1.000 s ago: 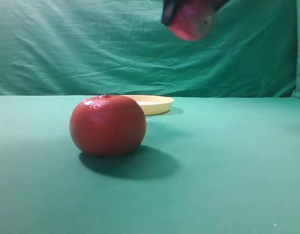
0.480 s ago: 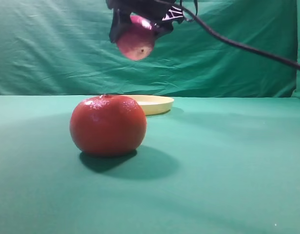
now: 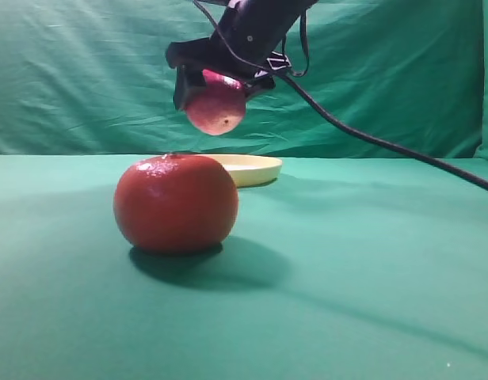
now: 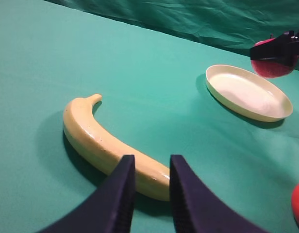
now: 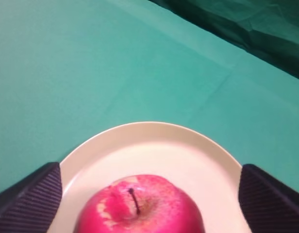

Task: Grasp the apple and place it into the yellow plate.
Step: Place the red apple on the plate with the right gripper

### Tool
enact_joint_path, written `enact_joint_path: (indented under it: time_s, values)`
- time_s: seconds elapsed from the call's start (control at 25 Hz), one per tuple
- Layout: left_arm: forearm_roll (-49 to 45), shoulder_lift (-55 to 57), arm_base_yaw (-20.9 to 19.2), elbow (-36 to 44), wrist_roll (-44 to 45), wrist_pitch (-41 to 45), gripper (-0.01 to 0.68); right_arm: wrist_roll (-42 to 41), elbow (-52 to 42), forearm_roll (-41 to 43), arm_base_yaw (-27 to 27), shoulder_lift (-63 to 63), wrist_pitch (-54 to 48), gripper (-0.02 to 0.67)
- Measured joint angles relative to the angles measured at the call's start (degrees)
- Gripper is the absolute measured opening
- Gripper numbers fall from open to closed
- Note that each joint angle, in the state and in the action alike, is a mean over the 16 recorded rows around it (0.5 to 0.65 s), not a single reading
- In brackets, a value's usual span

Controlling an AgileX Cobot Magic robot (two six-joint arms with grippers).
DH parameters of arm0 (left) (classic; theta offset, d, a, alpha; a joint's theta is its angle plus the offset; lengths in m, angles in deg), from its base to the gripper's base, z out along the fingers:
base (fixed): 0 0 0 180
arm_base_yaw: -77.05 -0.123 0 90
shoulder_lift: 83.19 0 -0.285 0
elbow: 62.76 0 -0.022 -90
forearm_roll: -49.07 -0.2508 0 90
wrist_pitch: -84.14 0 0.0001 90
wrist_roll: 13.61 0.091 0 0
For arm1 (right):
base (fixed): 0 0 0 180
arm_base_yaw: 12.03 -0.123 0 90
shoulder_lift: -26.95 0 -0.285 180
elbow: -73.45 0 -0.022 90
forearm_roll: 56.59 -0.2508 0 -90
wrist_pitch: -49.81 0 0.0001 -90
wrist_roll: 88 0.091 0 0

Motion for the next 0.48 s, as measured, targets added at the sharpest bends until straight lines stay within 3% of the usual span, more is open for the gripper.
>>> enact_joint_path:
  time_s: [0.16,0.48]
  values:
    - [0.0,0.0,0.0,0.0,0.0,0.0,0.157,0.3,0.0,4.3,0.0,-5.1,-4.9,0.529]
    - [0.0,0.0,0.0,0.0,0.0,0.0,0.157,5.1,0.0,11.7,0.0,-18.3,-21.1,0.205]
